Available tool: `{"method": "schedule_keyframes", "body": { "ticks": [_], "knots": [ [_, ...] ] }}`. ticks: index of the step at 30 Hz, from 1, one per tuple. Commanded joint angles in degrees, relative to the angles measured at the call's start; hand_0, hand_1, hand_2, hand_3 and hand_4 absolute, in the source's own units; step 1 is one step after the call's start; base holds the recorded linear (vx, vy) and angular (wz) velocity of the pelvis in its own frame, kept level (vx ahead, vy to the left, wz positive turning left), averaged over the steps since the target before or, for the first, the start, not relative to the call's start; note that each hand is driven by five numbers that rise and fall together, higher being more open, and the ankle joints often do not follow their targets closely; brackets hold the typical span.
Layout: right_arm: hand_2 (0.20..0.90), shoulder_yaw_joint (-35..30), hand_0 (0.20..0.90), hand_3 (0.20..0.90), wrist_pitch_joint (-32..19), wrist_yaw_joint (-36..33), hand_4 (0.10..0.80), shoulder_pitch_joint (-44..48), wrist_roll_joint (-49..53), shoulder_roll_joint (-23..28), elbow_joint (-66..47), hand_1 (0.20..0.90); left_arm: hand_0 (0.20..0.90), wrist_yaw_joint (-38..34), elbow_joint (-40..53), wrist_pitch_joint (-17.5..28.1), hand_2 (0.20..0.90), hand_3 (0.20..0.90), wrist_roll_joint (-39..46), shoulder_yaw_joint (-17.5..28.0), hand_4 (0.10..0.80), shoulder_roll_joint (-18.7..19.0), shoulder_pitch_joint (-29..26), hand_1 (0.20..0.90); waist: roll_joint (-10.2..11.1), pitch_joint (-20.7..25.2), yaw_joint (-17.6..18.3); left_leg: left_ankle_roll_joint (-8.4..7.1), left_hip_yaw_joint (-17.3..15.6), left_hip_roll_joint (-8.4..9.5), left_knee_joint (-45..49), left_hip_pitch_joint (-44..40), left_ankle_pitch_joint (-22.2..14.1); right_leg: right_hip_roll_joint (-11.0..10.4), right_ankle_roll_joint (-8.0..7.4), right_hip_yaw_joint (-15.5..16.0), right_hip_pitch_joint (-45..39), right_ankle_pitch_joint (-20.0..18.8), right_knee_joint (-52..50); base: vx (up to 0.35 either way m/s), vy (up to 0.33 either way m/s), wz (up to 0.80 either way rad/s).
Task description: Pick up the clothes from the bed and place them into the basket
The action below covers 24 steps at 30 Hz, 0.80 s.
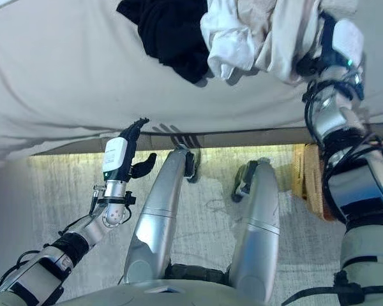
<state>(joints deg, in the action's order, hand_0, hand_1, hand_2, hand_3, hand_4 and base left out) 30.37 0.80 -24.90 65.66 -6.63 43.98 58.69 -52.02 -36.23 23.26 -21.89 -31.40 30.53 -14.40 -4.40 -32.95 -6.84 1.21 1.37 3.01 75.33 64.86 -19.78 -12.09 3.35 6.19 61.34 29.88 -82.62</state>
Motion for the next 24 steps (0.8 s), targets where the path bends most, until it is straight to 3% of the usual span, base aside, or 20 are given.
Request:
{"method": "schedule_keyframes", "body": {
  "ticks": [1,7,13,14,15,16,24],
  "knots": [
    [0.900,4.29,0.900,0.900,-1.65,1.83,0.800,7.93,2.86,3.68,0.91,0.900,0.900,-5.13,5.72,3.73,0.900,0.900,0.69,1.90,0.800,1.52,1.73,0.900,-1.25,3.50,-2.81,2.82,-3.17,0.49,3.18,-2.76,-3.73,1.08,1.32,3.77,-0.41,-4.42,0.14,-0.043,-0.049,-0.04],
    [0.900,6.60,0.900,0.900,-0.81,5.82,0.800,11.94,7.23,3.03,3.45,0.900,0.900,-5.78,6.12,3.85,0.900,0.900,-0.16,2.31,0.800,2.07,1.91,0.900,-1.30,3.19,-4.27,2.80,-2.19,0.96,6.01,-0.18,-4.44,0.27,1.48,3.73,2.29,-2.99,-3.63,-0.016,-0.059,0.07],
    [0.900,7.68,0.900,0.900,-5.35,11.05,0.800,15.03,11.06,3.10,5.38,0.900,0.900,-5.17,7.80,3.86,0.900,0.900,0.64,3.81,0.800,3.70,3.28,0.900,-1.72,3.16,-5.91,2.76,-1.31,1.46,7.97,0.92,-4.26,-1.13,1.84,4.44,3.06,-2.32,-6.18,0.040,-0.082,0.01],
    [0.771,7.65,0.771,0.749,-5.68,11.05,0.649,15.21,11.23,3.12,5.34,0.771,0.900,-4.80,8.02,3.99,0.900,0.900,0.73,4.03,0.800,3.91,3.55,0.900,-1.74,3.16,-6.04,2.71,-1.23,1.52,8.16,0.91,-4.22,-1.21,1.83,4.46,3.01,-2.32,-6.37,0.087,-0.101,0.14],
    [0.422,7.56,0.422,0.343,-7.39,11.05,0.243,15.37,12.06,3.34,5.30,0.422,0.900,-3.79,8.53,3.95,0.900,0.900,0.75,4.37,0.800,4.32,4.01,0.900,-1.82,3.16,-6.24,2.65,-1.11,1.68,8.58,0.93,-4.07,-1.42,1.87,4.55,2.97,-2.34,-6.87,0.074,-0.075,0.21],
    [0.300,7.13,0.300,0.200,-8.96,11.73,0.100,15.18,13.16,3.60,4.96,0.300,0.900,-2.94,8.85,4.00,0.900,0.900,0.70,4.73,0.800,4.61,4.52,0.900,-1.83,3.16,-6.37,2.65,-0.99,1.75,8.93,0.90,-3.99,-1.61,1.88,4.67,2.88,-2.34,-7.21,0.078,-0.072,0.27],
    [0.300,2.27,0.300,0.200,-14.18,11.28,0.100,10.45,15.48,5.42,1.35,0.300,0.900,-0.11,10.35,5.33,0.900,0.900,-0.38,6.56,0.800,5.74,10.43,0.900,-1.71,3.16,-6.43,2.99,-0.61,1.41,10.75,-1.58,-3.24,-2.37,1.62,5.16,-0.05,-3.36,-7.81,0.103,-0.022,0.07]
  ]
}}
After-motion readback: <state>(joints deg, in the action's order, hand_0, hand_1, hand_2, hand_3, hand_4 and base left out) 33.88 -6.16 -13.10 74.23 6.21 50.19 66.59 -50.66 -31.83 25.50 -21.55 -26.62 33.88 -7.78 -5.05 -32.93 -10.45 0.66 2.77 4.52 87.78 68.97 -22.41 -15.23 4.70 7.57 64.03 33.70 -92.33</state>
